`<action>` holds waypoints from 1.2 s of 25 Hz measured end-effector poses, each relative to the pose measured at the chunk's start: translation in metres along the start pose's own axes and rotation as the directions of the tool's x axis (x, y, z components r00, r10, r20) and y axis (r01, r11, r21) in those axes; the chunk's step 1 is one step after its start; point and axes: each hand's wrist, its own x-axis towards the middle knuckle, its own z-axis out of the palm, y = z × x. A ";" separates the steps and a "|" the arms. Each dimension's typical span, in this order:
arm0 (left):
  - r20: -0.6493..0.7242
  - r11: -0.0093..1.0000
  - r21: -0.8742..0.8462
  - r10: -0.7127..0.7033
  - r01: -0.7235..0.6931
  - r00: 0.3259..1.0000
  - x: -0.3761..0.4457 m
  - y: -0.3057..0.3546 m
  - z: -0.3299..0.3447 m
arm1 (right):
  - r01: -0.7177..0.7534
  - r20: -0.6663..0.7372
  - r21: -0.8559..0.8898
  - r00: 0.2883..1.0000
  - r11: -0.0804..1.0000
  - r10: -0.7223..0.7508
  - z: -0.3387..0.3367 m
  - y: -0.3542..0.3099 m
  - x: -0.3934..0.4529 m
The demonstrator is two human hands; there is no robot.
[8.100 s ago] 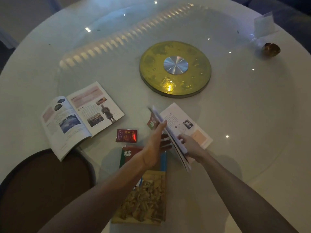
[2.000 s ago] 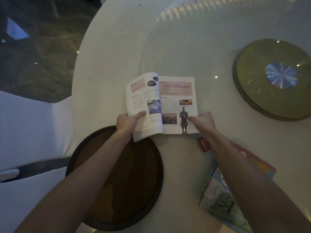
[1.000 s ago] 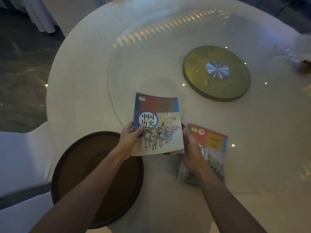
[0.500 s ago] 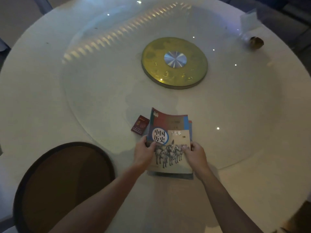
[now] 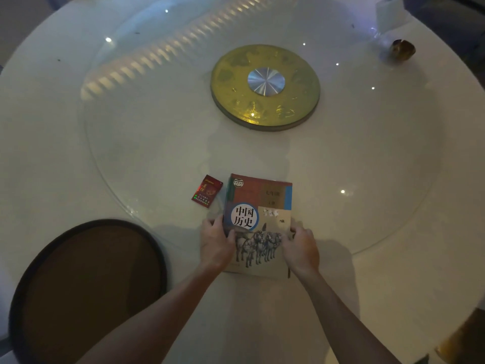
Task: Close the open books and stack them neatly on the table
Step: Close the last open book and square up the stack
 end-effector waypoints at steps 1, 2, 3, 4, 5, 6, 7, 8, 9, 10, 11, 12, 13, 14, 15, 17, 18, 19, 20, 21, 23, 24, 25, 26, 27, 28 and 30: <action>-0.015 0.998 0.060 -0.014 0.015 1.000 0.003 -0.002 0.001 | -0.011 0.002 0.005 1.000 1.000 0.011 -0.001 0.000 0.004; -0.001 0.996 0.078 -0.036 0.036 0.999 0.005 -0.002 0.000 | -0.030 0.013 0.035 0.999 0.999 0.030 0.000 0.001 0.008; 0.040 0.997 0.044 -0.062 0.061 0.997 0.009 -0.003 0.000 | -0.053 0.040 0.073 0.998 0.996 0.051 0.000 0.001 0.012; 0.090 0.997 0.008 -0.081 0.081 0.993 0.011 -0.003 -0.001 | -0.078 0.075 0.128 0.995 0.989 0.069 0.001 0.003 0.015; 0.125 0.995 -0.013 -0.095 0.097 0.988 0.013 -0.004 -0.002 | -0.105 0.110 0.177 0.990 0.979 0.086 0.002 0.002 0.017; 0.141 0.994 -0.016 -0.102 0.105 0.985 0.014 -0.003 -0.003 | -0.120 0.129 0.209 0.987 0.971 0.095 0.003 0.001 0.018; 0.152 0.993 -0.033 -0.112 0.118 0.982 0.015 -0.004 -0.003 | -0.125 0.132 0.212 0.986 0.969 0.099 0.003 -0.001 0.018; 0.165 0.989 -0.063 -0.125 0.136 0.978 0.017 -0.005 -0.003 | -0.123 0.125 0.210 0.987 0.970 0.098 0.003 -0.003 0.018; 0.184 0.983 -0.095 -0.138 0.158 0.973 0.018 -0.006 -0.003 | -0.122 0.114 0.198 0.988 0.972 0.101 0.002 -0.005 0.018; 0.202 0.978 -0.115 -0.147 0.173 0.968 0.018 -0.005 -0.003 | -0.124 0.103 0.184 0.989 0.975 0.107 0.003 -0.005 0.018; 0.213 0.974 -0.129 -0.158 0.188 0.964 0.018 -0.004 -0.004 | -0.132 0.098 0.180 0.988 0.975 0.116 0.003 -0.005 0.019; 0.219 0.969 -0.147 -0.166 0.201 0.962 0.017 -0.002 -0.004 | -0.150 0.098 0.189 0.986 0.970 0.134 0.004 -0.004 0.019; 0.224 0.962 -0.168 -0.174 0.214 0.959 0.016 -0.001 -0.004 | -0.160 0.101 0.191 0.985 0.969 0.143 0.005 -0.004 0.019; 0.227 0.957 -0.181 -0.185 0.228 0.956 0.015 0.000 -0.004 | -0.162 0.108 0.195 0.984 0.967 0.143 0.008 -0.003 0.019; 0.228 0.951 -0.194 -0.194 0.240 0.954 0.015 0.000 -0.003 | -0.156 0.111 0.192 0.984 0.969 0.137 0.011 -0.004 0.019; 0.241 0.942 -0.219 -0.201 0.255 0.949 0.015 0.000 -0.001 | -0.126 0.105 0.195 0.989 0.973 0.107 0.017 -0.004 0.021; 0.250 0.938 -0.230 -0.200 0.259 0.947 0.015 0.001 -0.001 | -0.110 0.102 0.199 0.991 0.974 0.091 0.020 -0.003 0.023; 0.255 0.938 -0.233 -0.196 0.257 0.947 0.014 0.002 -0.001 | -0.101 0.099 0.189 0.992 0.977 0.083 0.021 -0.003 0.023; 0.253 0.942 -0.226 -0.189 0.248 0.949 0.014 0.002 0.000 | -0.097 0.091 0.163 0.992 0.982 0.083 0.022 -0.002 0.024; 0.251 0.947 -0.216 -0.184 0.240 0.950 0.015 0.000 0.000 | -0.085 0.083 0.148 0.994 0.985 0.073 0.021 -0.001 0.023; 0.253 0.956 -0.195 -0.168 0.221 0.953 0.016 -0.001 0.000 | -0.041 0.082 0.158 0.996 0.987 0.029 0.022 0.004 0.025; 0.251 0.961 -0.179 -0.161 0.209 0.954 0.016 -0.002 -0.001 | -0.023 0.070 0.165 0.997 0.986 0.011 0.023 0.006 0.025; 0.243 0.967 -0.162 -0.155 0.197 0.958 0.015 -0.003 -0.002 | -0.013 0.057 0.151 0.998 0.988 0.005 0.025 0.007 0.023; 0.237 0.971 -0.142 -0.155 0.192 0.959 0.016 -0.004 -0.002 | 0.002 0.037 0.128 0.999 0.992 -0.006 0.027 0.009 0.023; 0.239 0.974 -0.122 -0.155 0.188 0.959 0.016 -0.006 -0.002 | 0.008 0.032 0.096 0.999 0.995 -0.011 0.027 0.007 0.021; 0.249 0.979 -0.098 -0.150 0.179 0.957 0.015 -0.005 -0.003 | 0.016 0.035 0.089 0.999 0.996 -0.019 0.027 0.007 0.021; 0.264 0.994 -0.017 -0.097 0.105 0.960 0.017 0.000 -0.007 | 0.019 0.042 0.140 0.999 0.990 -0.025 0.017 0.003 0.016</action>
